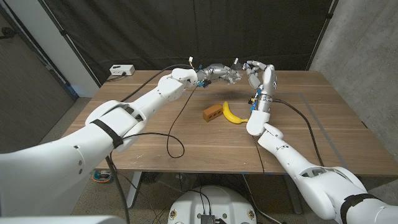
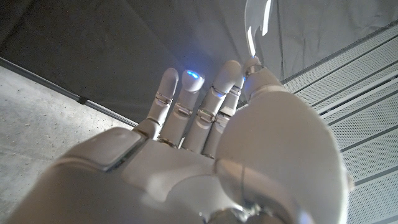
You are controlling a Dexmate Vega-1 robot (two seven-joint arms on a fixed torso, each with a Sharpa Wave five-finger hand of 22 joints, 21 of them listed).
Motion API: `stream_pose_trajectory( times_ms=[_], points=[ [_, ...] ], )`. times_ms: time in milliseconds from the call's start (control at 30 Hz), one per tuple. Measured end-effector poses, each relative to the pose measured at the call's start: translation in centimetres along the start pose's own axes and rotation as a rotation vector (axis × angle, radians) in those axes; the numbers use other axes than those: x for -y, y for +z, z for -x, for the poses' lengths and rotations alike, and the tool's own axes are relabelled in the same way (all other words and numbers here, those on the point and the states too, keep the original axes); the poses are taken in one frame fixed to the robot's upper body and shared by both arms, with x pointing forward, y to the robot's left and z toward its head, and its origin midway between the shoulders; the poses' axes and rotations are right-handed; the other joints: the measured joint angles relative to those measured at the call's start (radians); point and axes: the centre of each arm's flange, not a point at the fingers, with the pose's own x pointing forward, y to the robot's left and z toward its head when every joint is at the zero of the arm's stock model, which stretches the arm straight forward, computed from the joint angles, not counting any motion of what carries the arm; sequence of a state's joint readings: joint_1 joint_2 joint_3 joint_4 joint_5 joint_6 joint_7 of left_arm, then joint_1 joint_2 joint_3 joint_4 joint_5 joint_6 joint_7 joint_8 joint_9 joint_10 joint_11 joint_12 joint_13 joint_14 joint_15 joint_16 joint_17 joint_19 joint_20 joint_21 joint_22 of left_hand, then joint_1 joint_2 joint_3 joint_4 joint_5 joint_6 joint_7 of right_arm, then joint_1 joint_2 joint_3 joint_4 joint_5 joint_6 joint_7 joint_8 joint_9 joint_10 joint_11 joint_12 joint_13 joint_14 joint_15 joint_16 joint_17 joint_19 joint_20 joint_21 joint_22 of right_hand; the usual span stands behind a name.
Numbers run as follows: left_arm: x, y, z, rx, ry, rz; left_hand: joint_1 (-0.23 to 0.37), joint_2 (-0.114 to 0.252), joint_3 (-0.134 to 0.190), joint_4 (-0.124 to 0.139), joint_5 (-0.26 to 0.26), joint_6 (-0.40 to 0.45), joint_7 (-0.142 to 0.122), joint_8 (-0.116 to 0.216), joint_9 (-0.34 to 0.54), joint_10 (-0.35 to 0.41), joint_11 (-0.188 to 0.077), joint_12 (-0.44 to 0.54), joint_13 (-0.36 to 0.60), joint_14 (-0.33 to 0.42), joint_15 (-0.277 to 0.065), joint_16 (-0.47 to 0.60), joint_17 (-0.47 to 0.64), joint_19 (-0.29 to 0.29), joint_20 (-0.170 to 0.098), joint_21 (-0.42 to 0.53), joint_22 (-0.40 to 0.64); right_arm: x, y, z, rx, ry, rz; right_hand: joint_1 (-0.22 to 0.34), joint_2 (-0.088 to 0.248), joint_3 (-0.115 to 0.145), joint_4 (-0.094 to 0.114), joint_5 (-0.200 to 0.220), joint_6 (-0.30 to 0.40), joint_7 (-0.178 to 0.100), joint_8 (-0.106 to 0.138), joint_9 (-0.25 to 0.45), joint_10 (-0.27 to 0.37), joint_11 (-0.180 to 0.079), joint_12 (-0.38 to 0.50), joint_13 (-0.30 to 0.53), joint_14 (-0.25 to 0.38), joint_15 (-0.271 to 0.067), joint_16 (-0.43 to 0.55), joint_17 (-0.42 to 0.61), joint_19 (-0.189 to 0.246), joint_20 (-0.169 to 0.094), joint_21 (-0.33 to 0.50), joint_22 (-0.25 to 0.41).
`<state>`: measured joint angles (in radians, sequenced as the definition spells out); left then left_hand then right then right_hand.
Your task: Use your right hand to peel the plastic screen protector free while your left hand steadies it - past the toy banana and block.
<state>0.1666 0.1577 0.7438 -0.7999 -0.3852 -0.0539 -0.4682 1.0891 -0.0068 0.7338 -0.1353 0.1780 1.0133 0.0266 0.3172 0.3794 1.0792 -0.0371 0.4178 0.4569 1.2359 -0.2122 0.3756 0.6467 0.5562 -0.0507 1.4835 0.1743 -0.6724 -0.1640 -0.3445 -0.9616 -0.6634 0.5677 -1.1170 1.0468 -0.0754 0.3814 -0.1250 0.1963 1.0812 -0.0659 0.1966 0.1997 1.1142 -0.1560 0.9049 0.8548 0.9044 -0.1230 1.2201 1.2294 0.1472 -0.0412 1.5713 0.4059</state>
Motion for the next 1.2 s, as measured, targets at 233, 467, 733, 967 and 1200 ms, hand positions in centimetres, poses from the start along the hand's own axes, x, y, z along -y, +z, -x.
stream_pose_trajectory(
  times_ms=[233,467,733,967,1200],
  points=[
    [0.19,0.01,0.16,-0.001,0.002,0.0,-0.003,-0.003,0.002,0.001,0.004,0.002,-0.002,-0.001,0.0,0.0,0.0,-0.004,0.0,0.0,0.0,0.0,0.0,0.0,0.0,0.0,0.0,0.04,0.05,0.0,0.003,0.001,0.0,0.012,0.016,0.019,-0.014,0.004,0.044,-0.005,0.018,0.002,0.022,-0.001,0.015,0.0,0.009,-0.002,0.008,0.0,0.0,0.0,0.0,0.005],
    [0.28,0.0,0.26,-0.002,0.005,0.0,-0.004,-0.004,0.002,0.002,0.004,0.002,-0.001,-0.004,0.0,0.003,0.003,-0.006,0.005,0.0,0.0,0.0,0.005,0.0,0.0,0.0,0.0,0.18,0.11,0.2,0.01,-0.002,-0.005,-0.01,-0.002,0.012,-0.007,0.0,0.06,-0.001,0.022,0.007,0.023,-0.002,0.031,0.013,0.009,-0.002,0.012,0.0,0.005,0.006,-0.004,0.003],
    [0.35,0.09,0.32,-0.003,0.009,-0.002,-0.004,-0.004,0.002,0.001,0.004,0.002,-0.001,-0.004,0.001,0.003,0.003,-0.006,0.009,0.0,0.0,0.0,0.005,0.0,0.0,0.0,0.0,0.45,0.28,0.32,0.028,0.004,-0.018,-0.032,-0.002,0.012,0.001,0.0,0.074,0.001,0.022,0.0,0.027,0.002,0.031,0.006,0.009,-0.002,0.015,0.0,0.004,0.008,-0.004,0.004],
    [0.38,-0.02,0.3,-0.009,0.011,-0.002,-0.002,-0.002,0.002,0.001,0.004,0.002,-0.001,-0.008,0.004,0.003,0.003,-0.009,0.009,0.0,0.0,0.0,0.004,0.0,0.0,0.0,0.0,0.51,0.27,0.42,0.034,0.014,-0.027,-0.024,0.006,0.022,-0.009,0.0,0.082,0.003,0.022,0.002,0.03,0.005,0.035,0.003,0.014,-0.007,0.015,0.0,0.004,0.008,-0.004,0.005],
    [0.34,-0.06,0.27,-0.012,0.012,-0.002,-0.001,-0.001,0.001,0.001,0.004,0.002,-0.001,-0.008,0.005,0.003,0.003,-0.012,0.009,0.0,0.0,0.0,0.004,0.0,0.0,0.0,0.0,0.47,0.24,0.17,0.034,0.023,-0.025,-0.033,-0.003,0.026,-0.013,0.0,0.082,0.003,0.015,0.001,0.03,0.005,0.042,0.005,0.014,-0.007,0.019,0.0,0.004,0.008,-0.004,0.005]
  ],
)
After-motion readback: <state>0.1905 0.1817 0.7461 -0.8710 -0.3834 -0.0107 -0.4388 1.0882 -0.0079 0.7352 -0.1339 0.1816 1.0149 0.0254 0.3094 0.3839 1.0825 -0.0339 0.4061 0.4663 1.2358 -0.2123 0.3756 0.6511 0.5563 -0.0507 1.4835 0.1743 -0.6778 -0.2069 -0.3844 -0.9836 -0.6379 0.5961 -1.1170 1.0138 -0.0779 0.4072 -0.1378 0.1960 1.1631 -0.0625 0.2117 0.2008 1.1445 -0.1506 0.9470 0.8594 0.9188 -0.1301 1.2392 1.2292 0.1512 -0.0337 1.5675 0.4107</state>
